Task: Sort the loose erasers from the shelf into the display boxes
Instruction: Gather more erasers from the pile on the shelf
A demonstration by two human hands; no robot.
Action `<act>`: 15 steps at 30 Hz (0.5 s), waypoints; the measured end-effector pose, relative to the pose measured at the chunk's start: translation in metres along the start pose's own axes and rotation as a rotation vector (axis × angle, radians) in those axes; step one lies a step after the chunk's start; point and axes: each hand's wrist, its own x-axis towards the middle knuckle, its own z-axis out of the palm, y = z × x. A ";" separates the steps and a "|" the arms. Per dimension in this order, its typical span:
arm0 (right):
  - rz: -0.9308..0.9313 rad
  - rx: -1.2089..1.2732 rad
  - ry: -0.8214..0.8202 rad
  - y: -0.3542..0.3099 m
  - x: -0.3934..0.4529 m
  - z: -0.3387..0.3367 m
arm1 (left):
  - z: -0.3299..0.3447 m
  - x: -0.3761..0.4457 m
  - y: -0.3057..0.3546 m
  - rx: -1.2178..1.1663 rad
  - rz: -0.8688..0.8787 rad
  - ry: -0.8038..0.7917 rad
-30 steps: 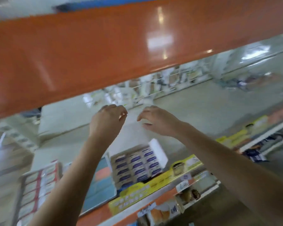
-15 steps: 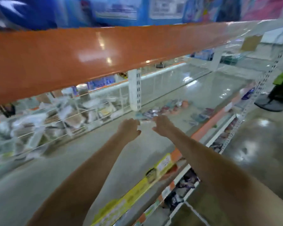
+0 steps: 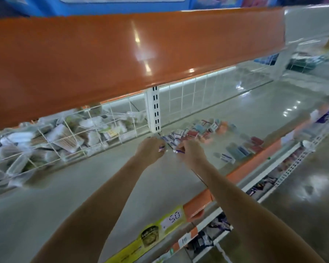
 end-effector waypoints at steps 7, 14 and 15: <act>-0.236 0.131 -0.021 -0.063 -0.021 0.003 | -0.045 -0.070 -0.035 -0.495 -0.281 0.052; -0.500 0.245 -0.088 -0.174 -0.064 0.033 | -0.102 -0.191 -0.091 -0.719 -0.518 0.228; -0.533 0.260 -0.104 -0.191 -0.073 0.036 | -0.110 -0.210 -0.098 -0.747 -0.545 0.254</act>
